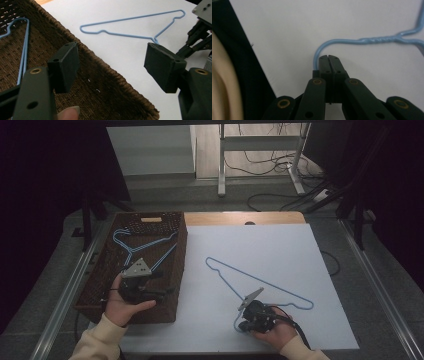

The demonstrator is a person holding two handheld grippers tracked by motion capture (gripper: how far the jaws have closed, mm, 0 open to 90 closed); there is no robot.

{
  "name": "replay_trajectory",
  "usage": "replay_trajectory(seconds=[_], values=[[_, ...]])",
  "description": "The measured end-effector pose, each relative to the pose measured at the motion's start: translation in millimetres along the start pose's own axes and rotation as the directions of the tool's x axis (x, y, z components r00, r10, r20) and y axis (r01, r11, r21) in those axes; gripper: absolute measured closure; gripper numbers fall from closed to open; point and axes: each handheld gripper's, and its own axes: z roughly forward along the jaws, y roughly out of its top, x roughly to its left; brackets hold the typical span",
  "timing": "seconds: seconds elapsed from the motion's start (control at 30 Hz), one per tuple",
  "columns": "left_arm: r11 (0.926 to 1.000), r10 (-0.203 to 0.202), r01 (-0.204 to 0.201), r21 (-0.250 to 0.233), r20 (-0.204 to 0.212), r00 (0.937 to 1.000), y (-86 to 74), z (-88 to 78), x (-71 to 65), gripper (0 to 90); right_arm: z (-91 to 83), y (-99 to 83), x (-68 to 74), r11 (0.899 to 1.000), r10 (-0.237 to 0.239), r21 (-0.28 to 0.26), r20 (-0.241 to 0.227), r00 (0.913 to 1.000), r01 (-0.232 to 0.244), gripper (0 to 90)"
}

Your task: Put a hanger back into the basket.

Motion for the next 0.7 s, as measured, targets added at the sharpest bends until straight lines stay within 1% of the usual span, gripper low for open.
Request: replay_trajectory(seconds=[0.07,0.27,0.4,0.47,0.53,0.57,0.63,0.67,0.7], values=[[1.0000,0.001,-0.001,0.001,0.000,1.0000,0.1,0.1,-0.1,27.8,-2.8,-7.0,0.7,1.000,0.013,-0.002,-0.005,0.9999,-0.013,90.0],[1.0000,0.002,-0.002,0.004,0.000,1.0000,0.6,1.0,-0.4,27.7,-11.2,-26.0,2.9,1.000,0.025,0.001,-0.010,0.9996,-0.025,90.0],[1.0000,0.003,-0.003,0.002,0.000,1.0000,1.1,0.7,-0.3,27.7,-12.3,-27.0,4.2,1.000,0.018,0.004,-0.004,0.9998,-0.018,90.0],[1.0000,0.004,-0.004,0.002,-0.001,1.0000,1.2,0.5,0.0,27.8,-14.4,-22.1,2.2,1.000,0.014,-0.016,0.008,0.9999,-0.014,90.0],[1.0000,0.002,-0.002,0.002,-0.001,1.0000,1.1,0.9,0.3,27.8,-18.2,-11.7,-4.3,0.998,0.018,-0.053,0.038,0.9991,-0.016,90.0],[1.0000,0.003,-0.003,0.003,0.000,1.0000,1.1,1.1,0.4,27.8,-18.8,-7.5,-7.2,0.998,0.028,-0.062,0.046,0.9986,-0.025,90.0],[1.0000,0.004,-0.004,0.004,0.000,1.0000,1.1,1.7,0.1,27.8,-17.7,4.7,-17.3,0.995,0.044,-0.088,0.082,0.9957,-0.037,90.0],[1.0000,0.005,-0.005,0.005,0.001,1.0000,1.1,1.7,0.0,27.8,-15.2,12.6,-23.6,0.994,0.062,-0.098,0.097,0.9934,-0.052,90.0],[1.0000,0.004,-0.004,0.004,0.000,1.0000,1.1,1.7,-0.1,27.8,-13.1,17.6,-27.4,0.993,0.068,-0.099,0.105,0.9922,-0.058,90.0]])
